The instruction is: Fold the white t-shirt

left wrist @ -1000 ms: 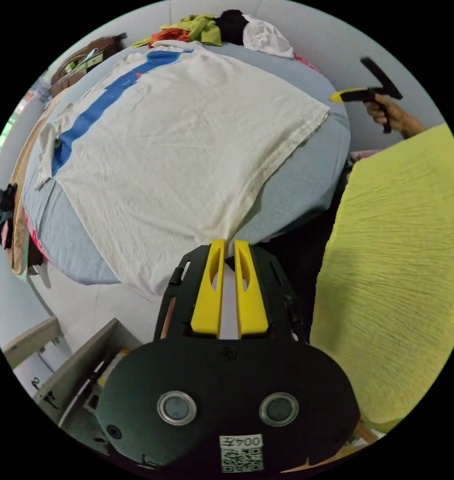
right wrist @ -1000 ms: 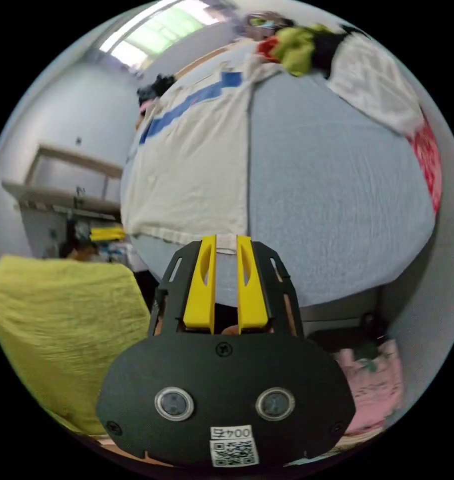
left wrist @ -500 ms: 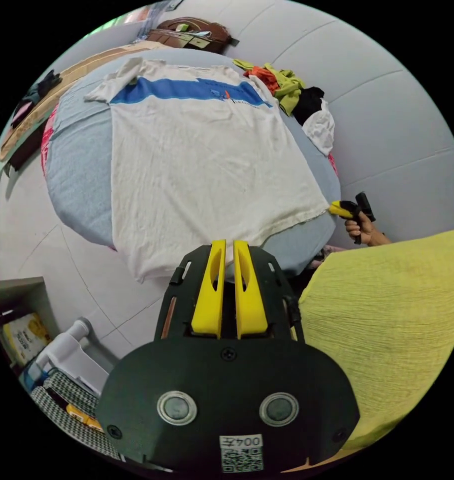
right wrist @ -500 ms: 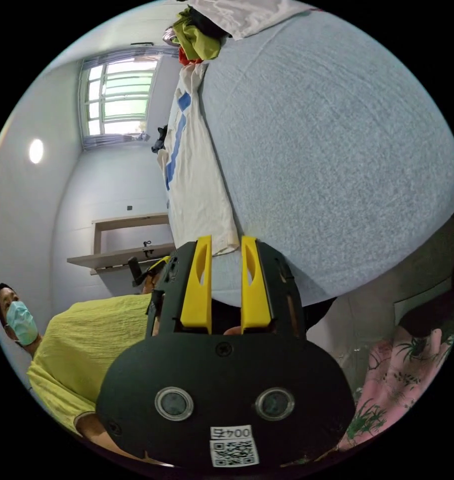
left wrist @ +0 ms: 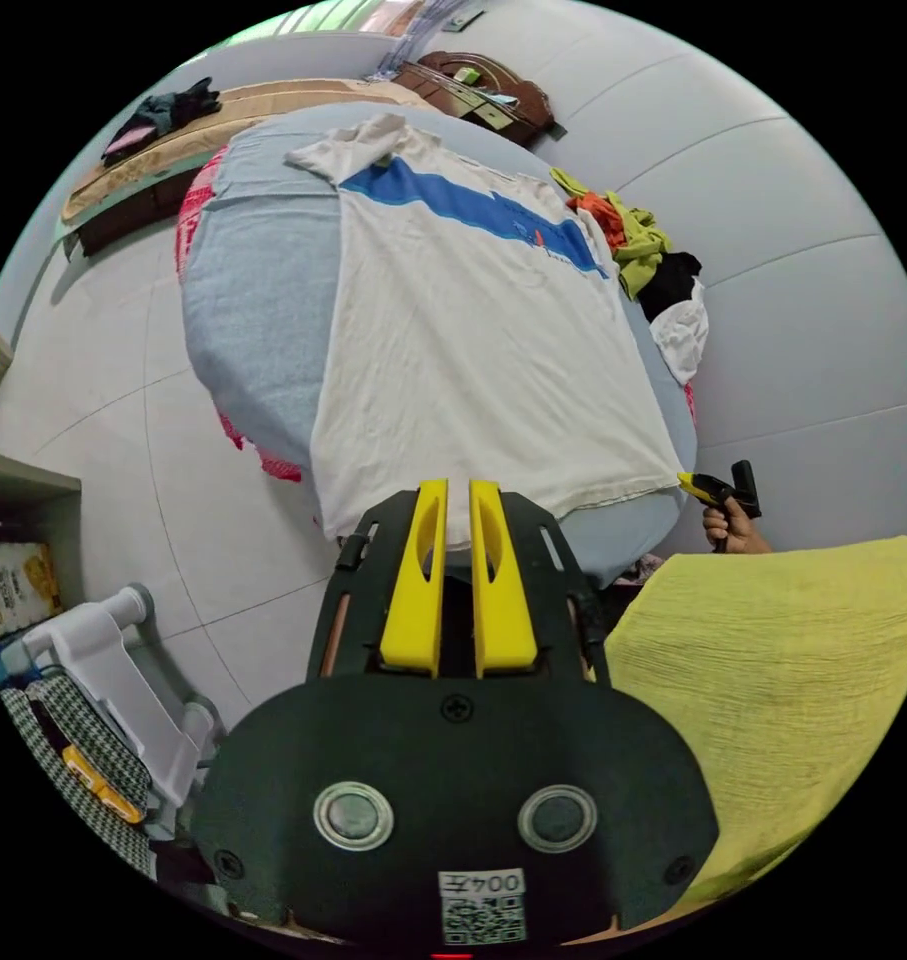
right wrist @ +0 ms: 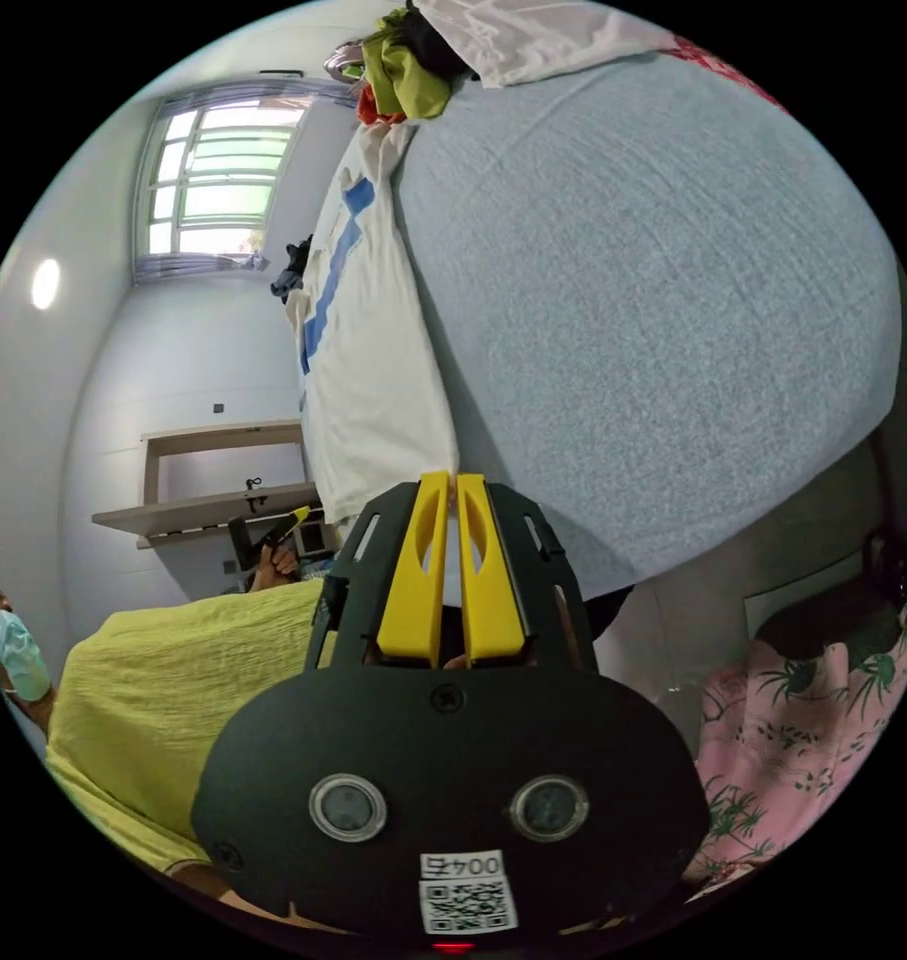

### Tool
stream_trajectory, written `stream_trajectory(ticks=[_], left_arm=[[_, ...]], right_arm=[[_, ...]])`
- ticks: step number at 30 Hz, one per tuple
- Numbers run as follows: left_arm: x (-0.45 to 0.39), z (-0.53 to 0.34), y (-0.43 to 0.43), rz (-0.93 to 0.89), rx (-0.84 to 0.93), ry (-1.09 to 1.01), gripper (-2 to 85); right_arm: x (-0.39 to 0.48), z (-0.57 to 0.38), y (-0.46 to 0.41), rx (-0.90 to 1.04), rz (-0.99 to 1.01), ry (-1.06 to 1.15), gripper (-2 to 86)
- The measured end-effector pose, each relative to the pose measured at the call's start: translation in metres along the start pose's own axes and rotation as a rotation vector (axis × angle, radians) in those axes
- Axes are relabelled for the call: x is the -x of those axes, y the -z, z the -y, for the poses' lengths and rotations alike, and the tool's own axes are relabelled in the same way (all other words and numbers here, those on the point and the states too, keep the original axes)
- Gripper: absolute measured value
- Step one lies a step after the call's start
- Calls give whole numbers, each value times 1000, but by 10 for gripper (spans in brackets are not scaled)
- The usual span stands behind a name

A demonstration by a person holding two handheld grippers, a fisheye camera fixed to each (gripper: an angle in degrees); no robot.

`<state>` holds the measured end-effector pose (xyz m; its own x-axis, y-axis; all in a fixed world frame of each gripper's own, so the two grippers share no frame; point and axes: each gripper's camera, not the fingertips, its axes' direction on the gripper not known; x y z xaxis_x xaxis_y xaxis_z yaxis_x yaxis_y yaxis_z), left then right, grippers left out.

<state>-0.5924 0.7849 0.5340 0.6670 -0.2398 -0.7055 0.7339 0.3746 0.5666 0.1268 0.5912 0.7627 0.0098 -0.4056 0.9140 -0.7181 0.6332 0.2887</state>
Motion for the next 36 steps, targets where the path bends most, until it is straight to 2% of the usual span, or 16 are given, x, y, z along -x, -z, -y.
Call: stream_trajectory(ticks=[5, 7, 12, 15, 22, 26, 28, 32, 34, 36], left_arm=[[75, -27, 37, 11, -59, 116, 72], [110, -39, 48, -66, -117, 187, 92], [203, -72, 51, -393, -287, 354, 137], [240, -84, 39, -535, -301, 405, 148], [288, -109, 12, -736, -367, 508, 163], [297, -108, 1, -864, -362, 503, 134], [298, -107, 8, -863, -372, 488, 90], [295, -113, 58, -857, -566, 506, 34], [276, -98, 86, -800, -515, 424, 28], [256, -81, 109, -592, -389, 391, 23]], right_arm=[[-8, 4, -6, 20, -19, -13, 1], [-9, 6, -8, 30, -24, -21, 1], [-11, 13, -18, 58, -56, -52, 1], [-11, 16, -24, 66, -68, -77, 1], [-3, 26, -44, 98, -125, -105, 1], [0, 30, -59, 107, -141, -118, 1], [3, 31, -65, 110, -152, -115, 1], [26, 33, -66, 103, -162, -74, 0], [41, 33, -62, 88, -170, -39, 0], [47, 35, -66, 95, -219, -12, -1]])
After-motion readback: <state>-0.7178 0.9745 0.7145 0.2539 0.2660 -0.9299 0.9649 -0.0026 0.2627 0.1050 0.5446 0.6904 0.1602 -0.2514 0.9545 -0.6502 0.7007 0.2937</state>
